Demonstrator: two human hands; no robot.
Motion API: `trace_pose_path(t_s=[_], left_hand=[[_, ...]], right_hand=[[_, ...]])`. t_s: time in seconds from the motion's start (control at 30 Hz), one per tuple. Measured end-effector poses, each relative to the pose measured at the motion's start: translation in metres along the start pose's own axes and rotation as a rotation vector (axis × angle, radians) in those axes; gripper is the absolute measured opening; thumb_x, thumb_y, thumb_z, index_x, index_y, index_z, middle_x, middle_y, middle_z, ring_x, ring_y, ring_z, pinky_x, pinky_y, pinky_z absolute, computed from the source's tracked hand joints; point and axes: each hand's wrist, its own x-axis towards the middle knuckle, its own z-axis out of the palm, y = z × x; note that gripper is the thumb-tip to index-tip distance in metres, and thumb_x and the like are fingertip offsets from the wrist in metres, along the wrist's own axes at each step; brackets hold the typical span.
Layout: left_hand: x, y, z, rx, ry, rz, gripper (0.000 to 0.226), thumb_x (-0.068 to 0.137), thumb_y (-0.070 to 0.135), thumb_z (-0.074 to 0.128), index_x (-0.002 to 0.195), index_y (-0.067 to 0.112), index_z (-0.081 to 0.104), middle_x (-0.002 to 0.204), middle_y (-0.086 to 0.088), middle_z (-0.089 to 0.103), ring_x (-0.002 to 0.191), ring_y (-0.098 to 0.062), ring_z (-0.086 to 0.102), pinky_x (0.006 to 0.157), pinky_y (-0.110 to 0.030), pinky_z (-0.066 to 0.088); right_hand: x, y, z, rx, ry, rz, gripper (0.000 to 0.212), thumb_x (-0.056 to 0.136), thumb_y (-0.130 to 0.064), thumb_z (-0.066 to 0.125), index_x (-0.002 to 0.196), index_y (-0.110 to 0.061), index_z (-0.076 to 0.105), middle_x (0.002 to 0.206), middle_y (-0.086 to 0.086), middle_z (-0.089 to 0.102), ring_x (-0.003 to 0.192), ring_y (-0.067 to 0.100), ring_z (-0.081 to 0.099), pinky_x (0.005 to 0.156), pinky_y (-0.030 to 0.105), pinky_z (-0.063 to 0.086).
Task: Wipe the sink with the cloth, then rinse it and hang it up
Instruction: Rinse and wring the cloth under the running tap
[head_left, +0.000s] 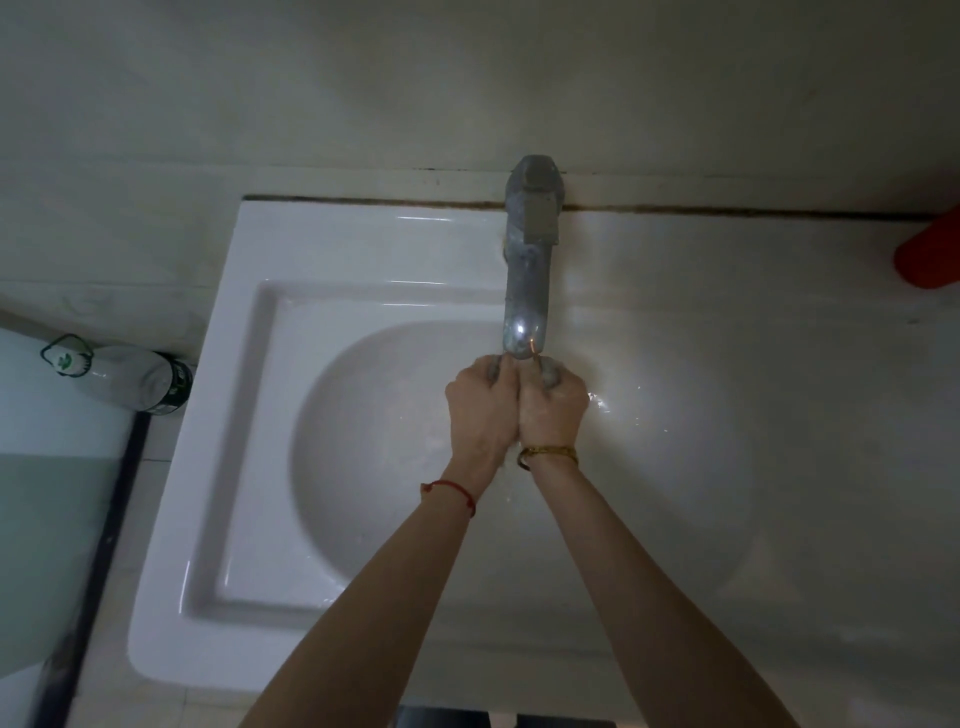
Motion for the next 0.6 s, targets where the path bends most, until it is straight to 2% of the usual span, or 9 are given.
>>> trace_pose_path(t_s=[0.07, 0.13, 0.23, 0.33, 0.43, 0.5, 0.6], left_hand=[[0.002, 0.002, -0.001, 0.007, -0.032, -0.081, 0.037, 0.096, 0.022, 0.054, 0.062, 0.009, 0.052, 0.06, -0.004, 0.056, 0.057, -0.015, 0.053, 0.054, -0.029, 0.048], [0.004, 0.0, 0.0, -0.039, -0.08, -0.2, 0.036, 0.096, 0.026, 0.055, 0.063, 0.012, 0.055, 0.066, -0.006, 0.06, 0.063, -0.02, 0.059, 0.062, -0.034, 0.055], [-0.001, -0.005, 0.001, -0.196, -0.093, -0.246, 0.031, 0.095, 0.03, 0.058, 0.068, 0.015, 0.052, 0.069, -0.006, 0.056, 0.07, -0.021, 0.055, 0.066, -0.035, 0.049], [-0.008, -0.004, -0.001, -0.263, -0.091, -0.15, 0.021, 0.094, 0.03, 0.061, 0.083, 0.015, 0.052, 0.076, 0.002, 0.056, 0.069, -0.01, 0.055, 0.064, -0.027, 0.049], [-0.012, -0.002, 0.002, -0.254, -0.098, -0.039, 0.021, 0.095, 0.027, 0.061, 0.1, 0.007, 0.054, 0.079, 0.005, 0.058, 0.062, 0.003, 0.056, 0.057, -0.016, 0.05], [-0.013, -0.002, 0.003, -0.188, -0.084, 0.01, 0.022, 0.097, 0.026, 0.058, 0.099, 0.005, 0.052, 0.076, 0.003, 0.057, 0.056, 0.004, 0.052, 0.053, -0.015, 0.047], [-0.011, -0.002, 0.004, -0.123, -0.054, 0.031, 0.017, 0.098, 0.026, 0.055, 0.09, 0.012, 0.05, 0.07, 0.004, 0.055, 0.053, 0.003, 0.051, 0.051, -0.014, 0.043]], right_hand=[[0.001, 0.004, -0.002, -0.045, -0.022, -0.064, 0.039, 0.085, -0.004, 0.058, 0.051, -0.012, 0.039, 0.049, 0.001, 0.04, 0.049, 0.01, 0.04, 0.051, 0.024, 0.039], [0.0, 0.006, -0.007, -0.067, -0.043, -0.138, 0.035, 0.086, -0.011, 0.059, 0.056, -0.003, 0.042, 0.053, 0.007, 0.04, 0.053, 0.014, 0.039, 0.053, 0.028, 0.039], [0.0, 0.004, -0.019, -0.15, -0.131, -0.216, 0.03, 0.088, -0.023, 0.064, 0.07, -0.003, 0.05, 0.06, 0.01, 0.051, 0.056, 0.01, 0.046, 0.055, 0.027, 0.043], [0.0, -0.001, -0.027, -0.121, -0.14, -0.054, 0.024, 0.086, -0.035, 0.067, 0.082, -0.014, 0.057, 0.075, 0.001, 0.062, 0.069, 0.01, 0.059, 0.062, 0.021, 0.049], [0.003, -0.001, -0.024, -0.103, -0.066, 0.173, 0.03, 0.083, -0.049, 0.066, 0.076, -0.021, 0.055, 0.078, -0.004, 0.063, 0.075, 0.013, 0.063, 0.07, 0.03, 0.054], [0.003, -0.001, -0.017, -0.112, -0.036, 0.218, 0.034, 0.081, -0.052, 0.064, 0.07, -0.022, 0.054, 0.071, -0.004, 0.062, 0.071, 0.016, 0.062, 0.07, 0.034, 0.054], [0.003, -0.007, -0.009, -0.124, -0.019, 0.225, 0.037, 0.084, -0.042, 0.063, 0.058, -0.022, 0.048, 0.059, -0.005, 0.055, 0.06, 0.013, 0.055, 0.062, 0.027, 0.045]])
